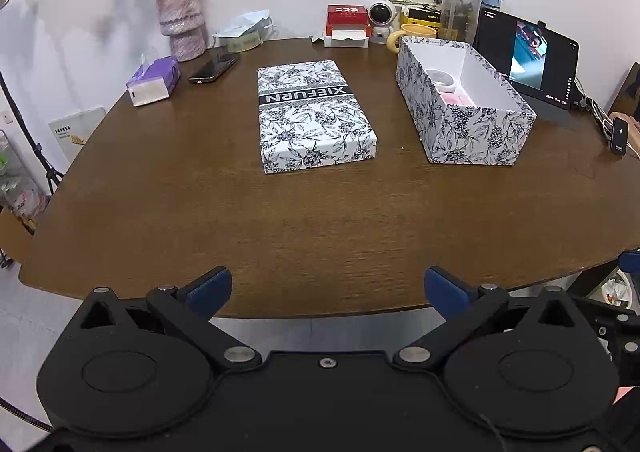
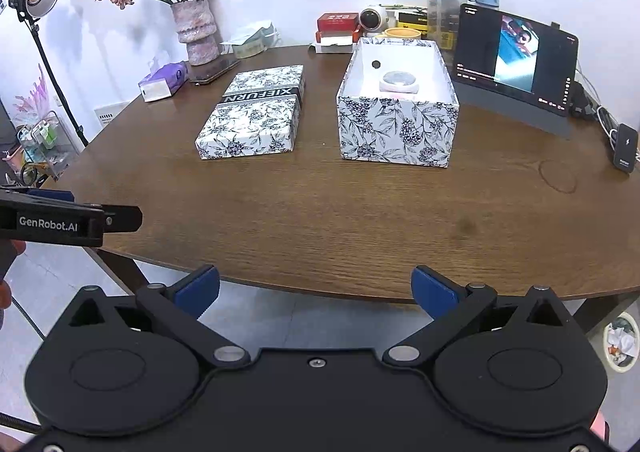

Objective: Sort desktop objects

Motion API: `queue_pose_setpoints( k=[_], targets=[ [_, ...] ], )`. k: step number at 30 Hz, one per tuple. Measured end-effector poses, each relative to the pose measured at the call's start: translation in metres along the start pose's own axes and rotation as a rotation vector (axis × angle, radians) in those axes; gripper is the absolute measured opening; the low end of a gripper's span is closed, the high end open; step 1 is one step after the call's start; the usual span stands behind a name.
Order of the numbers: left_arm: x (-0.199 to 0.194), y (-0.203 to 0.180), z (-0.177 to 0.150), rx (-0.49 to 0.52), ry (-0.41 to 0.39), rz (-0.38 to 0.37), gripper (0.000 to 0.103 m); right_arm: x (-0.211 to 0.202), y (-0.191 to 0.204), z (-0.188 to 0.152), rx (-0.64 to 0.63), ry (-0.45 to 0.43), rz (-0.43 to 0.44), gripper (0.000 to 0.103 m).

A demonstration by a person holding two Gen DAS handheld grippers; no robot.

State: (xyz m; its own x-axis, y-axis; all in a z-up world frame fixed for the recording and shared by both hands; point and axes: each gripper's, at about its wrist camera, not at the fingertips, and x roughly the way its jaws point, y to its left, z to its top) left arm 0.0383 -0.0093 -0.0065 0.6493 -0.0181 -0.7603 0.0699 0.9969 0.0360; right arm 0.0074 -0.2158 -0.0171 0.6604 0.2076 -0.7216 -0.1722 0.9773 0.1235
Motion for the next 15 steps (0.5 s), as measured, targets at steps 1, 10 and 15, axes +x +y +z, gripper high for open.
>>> queue_pose_setpoints(
  k=[1, 10, 15],
  targets=[
    [0.0, 0.0003, -0.0002, -0.003, 0.0, 0.001, 0.103, -0.0003, -0.0002, -0.0001, 0.001, -0.002, -0.001, 0.103],
    [-0.0013, -0.0011, -0.0013, -0.004, -0.003, 0.021, 0.103, -0.0016, -0.0003, -0.0011, 0.001, -0.003, -0.001, 0.103],
    [-0.0015, -0.0006, -0.0009, -0.009, 0.0, 0.028, 0.103, -0.0022, -0.001, -0.0004, 0.004, -0.004, -0.001, 0.103]
  ],
)
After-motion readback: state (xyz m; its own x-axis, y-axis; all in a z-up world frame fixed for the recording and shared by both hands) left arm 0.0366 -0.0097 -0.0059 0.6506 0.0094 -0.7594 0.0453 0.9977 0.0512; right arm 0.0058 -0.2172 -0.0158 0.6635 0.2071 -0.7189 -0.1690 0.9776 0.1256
